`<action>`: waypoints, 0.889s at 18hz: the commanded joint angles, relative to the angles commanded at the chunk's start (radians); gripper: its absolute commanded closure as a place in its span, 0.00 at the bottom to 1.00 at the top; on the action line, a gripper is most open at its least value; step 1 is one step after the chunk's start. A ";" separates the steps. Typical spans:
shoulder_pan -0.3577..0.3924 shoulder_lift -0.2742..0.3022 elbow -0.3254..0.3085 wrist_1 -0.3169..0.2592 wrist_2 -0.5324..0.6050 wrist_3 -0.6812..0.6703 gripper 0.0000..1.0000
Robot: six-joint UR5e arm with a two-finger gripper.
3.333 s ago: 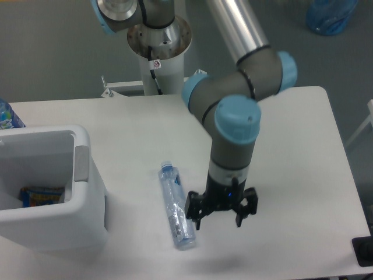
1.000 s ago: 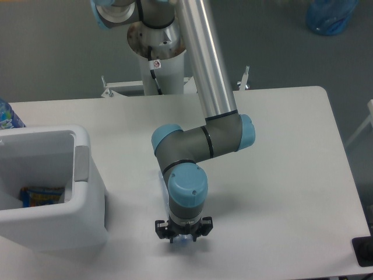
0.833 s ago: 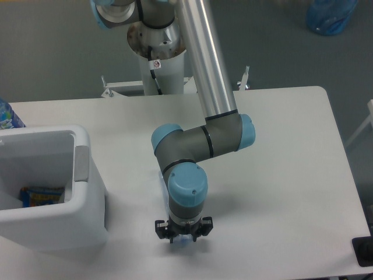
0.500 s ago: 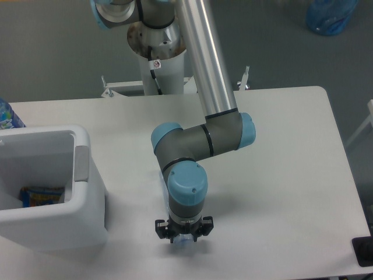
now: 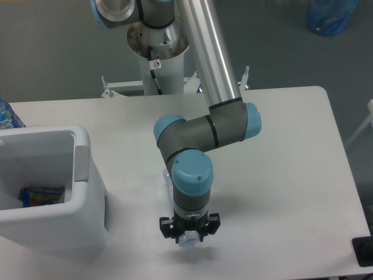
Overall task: Place the trash in the trash can
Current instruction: 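Close the gripper around the bottle's middle, then lift the bottle and carry it over the trash bin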
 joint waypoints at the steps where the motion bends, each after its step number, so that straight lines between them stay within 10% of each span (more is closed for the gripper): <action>1: 0.011 0.012 0.017 0.002 -0.041 -0.002 0.41; 7: 0.055 0.057 0.167 0.020 -0.195 -0.156 0.41; 16: 0.138 0.153 0.224 0.167 -0.381 -0.179 0.41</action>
